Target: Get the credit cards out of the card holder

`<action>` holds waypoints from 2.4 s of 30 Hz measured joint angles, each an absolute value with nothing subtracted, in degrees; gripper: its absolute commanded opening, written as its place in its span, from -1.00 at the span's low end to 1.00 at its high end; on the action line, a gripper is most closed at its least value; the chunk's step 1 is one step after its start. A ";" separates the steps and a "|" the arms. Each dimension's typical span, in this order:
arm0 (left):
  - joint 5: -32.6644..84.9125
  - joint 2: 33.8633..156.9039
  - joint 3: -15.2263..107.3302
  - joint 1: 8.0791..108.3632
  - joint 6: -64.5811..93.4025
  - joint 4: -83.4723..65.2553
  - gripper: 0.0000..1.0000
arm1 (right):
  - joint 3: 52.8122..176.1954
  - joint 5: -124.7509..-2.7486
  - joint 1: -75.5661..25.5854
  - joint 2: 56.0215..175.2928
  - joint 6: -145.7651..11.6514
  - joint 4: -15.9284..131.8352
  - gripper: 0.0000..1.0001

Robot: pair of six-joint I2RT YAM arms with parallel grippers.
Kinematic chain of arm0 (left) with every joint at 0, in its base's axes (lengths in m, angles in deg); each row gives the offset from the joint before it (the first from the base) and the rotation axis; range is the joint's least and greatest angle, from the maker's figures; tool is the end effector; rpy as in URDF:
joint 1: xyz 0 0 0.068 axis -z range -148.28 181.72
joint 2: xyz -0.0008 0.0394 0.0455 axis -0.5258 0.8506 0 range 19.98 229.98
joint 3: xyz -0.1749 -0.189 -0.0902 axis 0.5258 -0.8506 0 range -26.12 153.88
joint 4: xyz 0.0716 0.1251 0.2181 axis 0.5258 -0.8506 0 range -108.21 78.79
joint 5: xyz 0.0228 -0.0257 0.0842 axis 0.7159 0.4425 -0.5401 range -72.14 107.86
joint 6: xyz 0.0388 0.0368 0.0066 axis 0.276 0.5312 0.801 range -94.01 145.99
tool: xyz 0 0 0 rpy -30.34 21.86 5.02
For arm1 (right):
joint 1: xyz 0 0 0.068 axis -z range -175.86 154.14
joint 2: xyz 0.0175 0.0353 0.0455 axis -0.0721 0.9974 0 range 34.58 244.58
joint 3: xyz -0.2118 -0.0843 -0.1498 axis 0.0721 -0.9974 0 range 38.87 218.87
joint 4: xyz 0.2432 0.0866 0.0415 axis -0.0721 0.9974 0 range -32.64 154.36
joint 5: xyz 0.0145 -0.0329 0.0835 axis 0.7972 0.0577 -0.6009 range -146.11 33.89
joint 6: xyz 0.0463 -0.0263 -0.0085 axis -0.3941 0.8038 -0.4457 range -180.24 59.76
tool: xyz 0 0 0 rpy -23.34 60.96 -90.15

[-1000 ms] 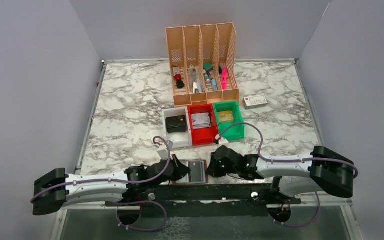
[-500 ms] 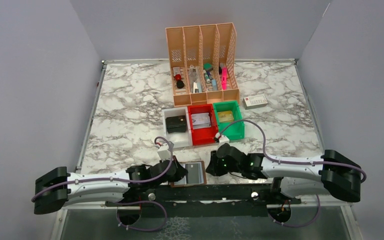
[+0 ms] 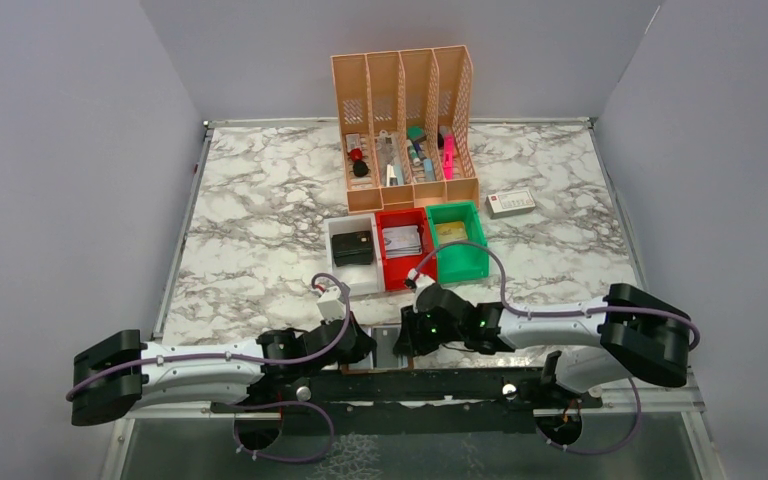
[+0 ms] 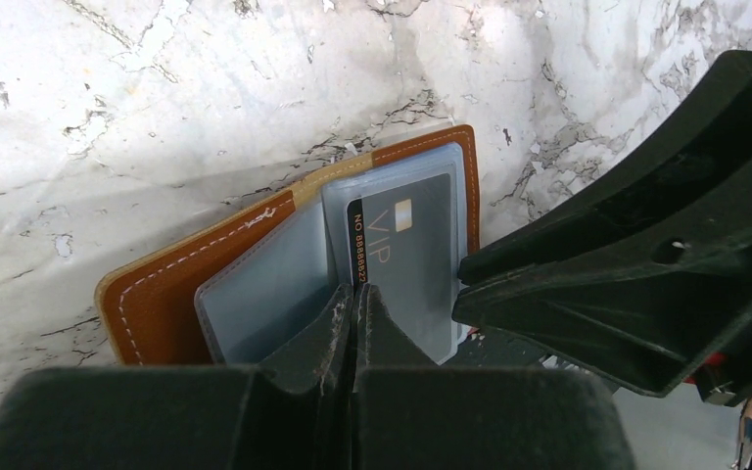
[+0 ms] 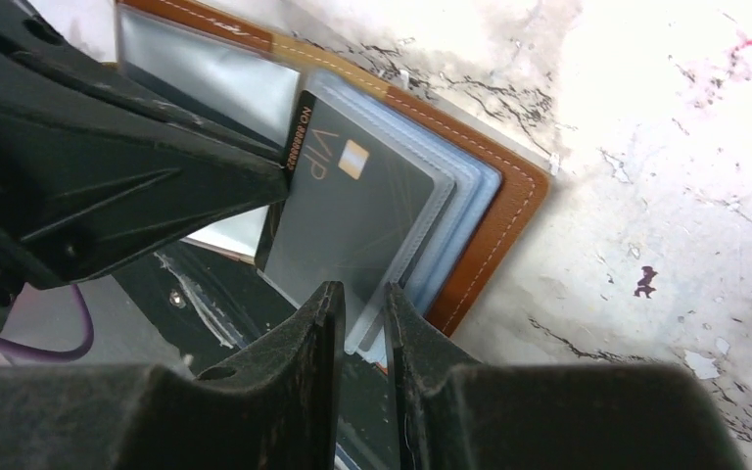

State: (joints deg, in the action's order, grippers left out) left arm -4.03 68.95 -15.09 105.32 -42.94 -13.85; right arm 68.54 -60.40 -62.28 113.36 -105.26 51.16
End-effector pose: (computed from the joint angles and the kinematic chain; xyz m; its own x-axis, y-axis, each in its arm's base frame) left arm 0.0574 -0.1479 0.1397 -0.8220 -0.2737 -0.4994 0.1198 0.7743 -0.6214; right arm 0.0994 0.2344 0.1519 -0.8546 -0.1943 -0.4816 -0.4687 0.6880 0.5541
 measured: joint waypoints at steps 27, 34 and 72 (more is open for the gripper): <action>-5.99 64.71 -14.48 105.28 -42.59 -20.73 -1.00 | 72.67 -53.91 -62.80 118.87 -107.60 53.17 -0.99; -6.89 63.13 -13.58 105.22 -42.61 -23.55 -1.00 | 75.93 -49.74 -62.93 120.99 -105.10 56.08 -0.99; -7.31 64.49 -10.81 105.24 -43.55 -31.42 -1.00 | 75.27 -53.37 -62.60 112.49 -97.65 62.46 -0.75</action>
